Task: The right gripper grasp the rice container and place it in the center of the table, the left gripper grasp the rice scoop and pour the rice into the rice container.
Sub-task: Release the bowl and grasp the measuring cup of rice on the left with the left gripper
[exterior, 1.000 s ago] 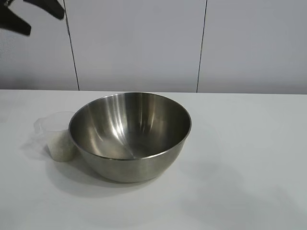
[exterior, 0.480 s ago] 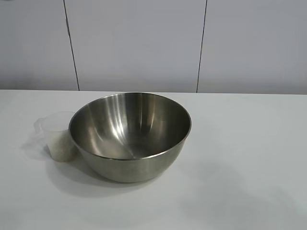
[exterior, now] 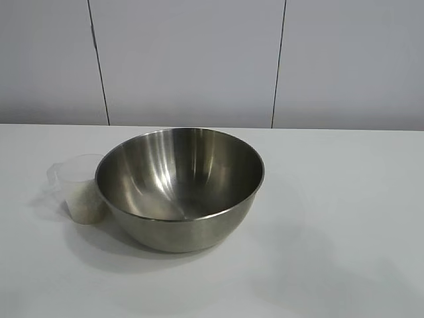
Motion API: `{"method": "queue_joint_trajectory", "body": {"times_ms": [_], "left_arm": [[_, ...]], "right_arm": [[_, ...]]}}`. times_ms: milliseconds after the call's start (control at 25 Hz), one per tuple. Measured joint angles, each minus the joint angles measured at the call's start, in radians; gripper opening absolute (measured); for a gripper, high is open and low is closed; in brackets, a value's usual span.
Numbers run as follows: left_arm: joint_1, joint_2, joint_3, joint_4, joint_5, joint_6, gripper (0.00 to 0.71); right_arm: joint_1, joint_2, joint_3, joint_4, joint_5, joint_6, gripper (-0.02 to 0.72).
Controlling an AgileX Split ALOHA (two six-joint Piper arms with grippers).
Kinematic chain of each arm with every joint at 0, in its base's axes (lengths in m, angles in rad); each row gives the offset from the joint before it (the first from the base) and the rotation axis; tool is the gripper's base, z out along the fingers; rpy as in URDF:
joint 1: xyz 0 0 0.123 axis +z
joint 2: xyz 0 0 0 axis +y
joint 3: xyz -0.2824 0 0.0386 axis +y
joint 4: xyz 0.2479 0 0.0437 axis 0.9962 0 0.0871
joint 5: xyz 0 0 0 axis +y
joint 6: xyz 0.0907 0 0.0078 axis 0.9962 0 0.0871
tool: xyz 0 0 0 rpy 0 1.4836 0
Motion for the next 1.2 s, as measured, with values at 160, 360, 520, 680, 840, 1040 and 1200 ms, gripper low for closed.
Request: {"method": "queue_joint_trajectory", "body": {"times_ms": [160, 360, 520, 680, 840, 1040, 1200], "left_arm": [[0.000, 0.100, 0.055, 0.243, -0.095, -0.149, 0.516], [0.011, 0.212, 0.171, 0.430, -0.282, -0.206, 0.514], [0.047, 0.290, 0.242, 0.472, -0.282, -0.136, 0.478], [0.088, 0.345, 0.286, 0.477, -0.284, -0.087, 0.456], [0.120, 0.412, 0.306, 0.482, -0.287, -0.055, 0.454], [0.121, 0.515, 0.305, 0.506, -0.289, 0.035, 0.453], [0.121, 0.577, 0.288, 0.516, -0.290, 0.036, 0.453]], "right_arm": [[0.000, 0.000, 0.000, 0.000, -0.002, 0.000, 0.522], [0.000, 0.000, 0.000, 0.002, -0.002, 0.000, 0.522], [0.000, 0.000, 0.000, 0.002, -0.002, 0.000, 0.520], [0.000, 0.000, 0.000, 0.003, -0.002, 0.000, 0.520], [0.000, 0.000, 0.000, 0.003, -0.002, 0.000, 0.520], [0.000, 0.000, 0.000, 0.003, -0.002, 0.000, 0.520], [0.000, 0.000, 0.000, 0.003, -0.002, 0.000, 0.516]]}}
